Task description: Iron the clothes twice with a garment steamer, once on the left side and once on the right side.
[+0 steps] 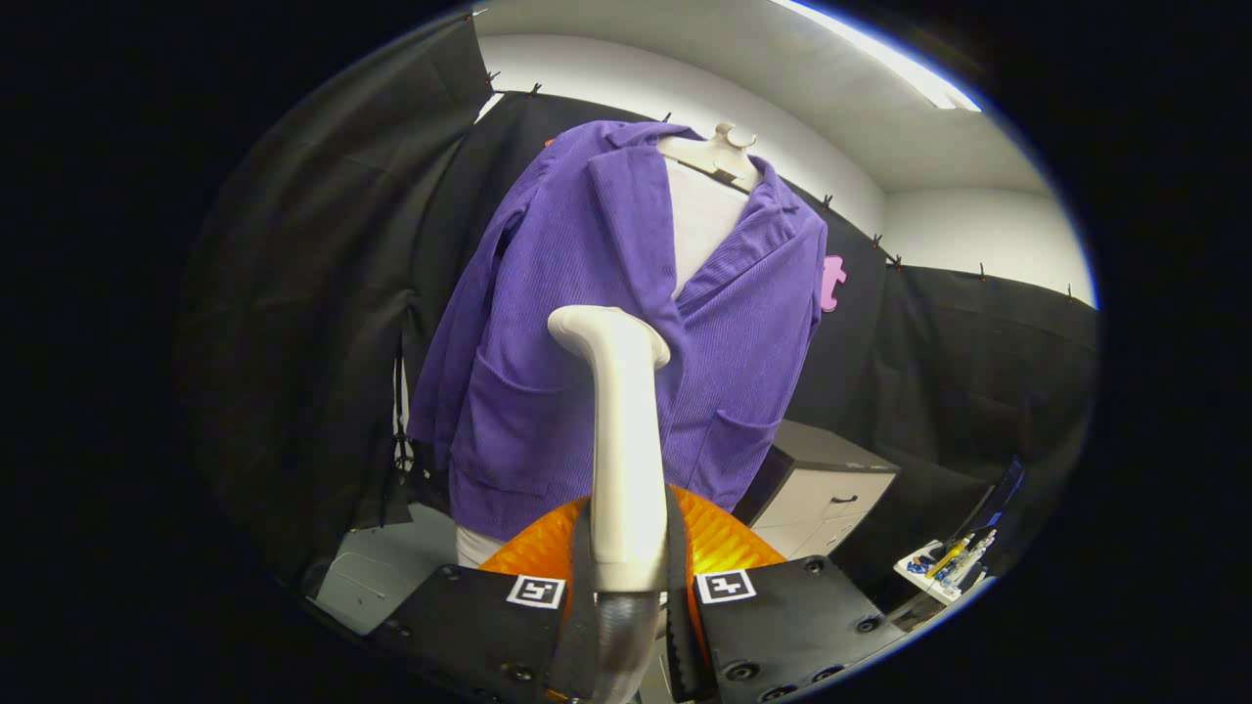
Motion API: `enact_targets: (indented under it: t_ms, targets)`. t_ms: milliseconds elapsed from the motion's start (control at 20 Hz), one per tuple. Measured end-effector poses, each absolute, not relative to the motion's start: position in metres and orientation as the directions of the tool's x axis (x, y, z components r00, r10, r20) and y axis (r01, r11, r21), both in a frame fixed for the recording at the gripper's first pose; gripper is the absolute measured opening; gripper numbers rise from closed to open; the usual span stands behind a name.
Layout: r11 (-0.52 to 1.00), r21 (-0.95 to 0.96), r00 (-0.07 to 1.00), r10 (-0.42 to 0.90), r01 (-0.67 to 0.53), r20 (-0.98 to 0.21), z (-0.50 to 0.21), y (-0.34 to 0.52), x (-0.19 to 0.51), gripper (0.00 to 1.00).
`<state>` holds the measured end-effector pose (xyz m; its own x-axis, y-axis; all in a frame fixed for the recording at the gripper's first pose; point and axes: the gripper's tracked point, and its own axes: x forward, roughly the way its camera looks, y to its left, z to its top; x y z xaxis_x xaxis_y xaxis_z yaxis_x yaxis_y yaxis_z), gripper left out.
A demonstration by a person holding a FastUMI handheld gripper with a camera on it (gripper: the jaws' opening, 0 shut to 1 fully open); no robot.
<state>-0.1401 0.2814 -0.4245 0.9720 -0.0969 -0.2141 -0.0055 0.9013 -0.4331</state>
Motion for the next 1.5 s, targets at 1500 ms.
enact_targets:
  t_ms: [1500]
  targets:
    - [0.884, -0.454, 0.879, -0.126, -0.111, -0.460, -0.563, 0.246, -0.201, 0.36]
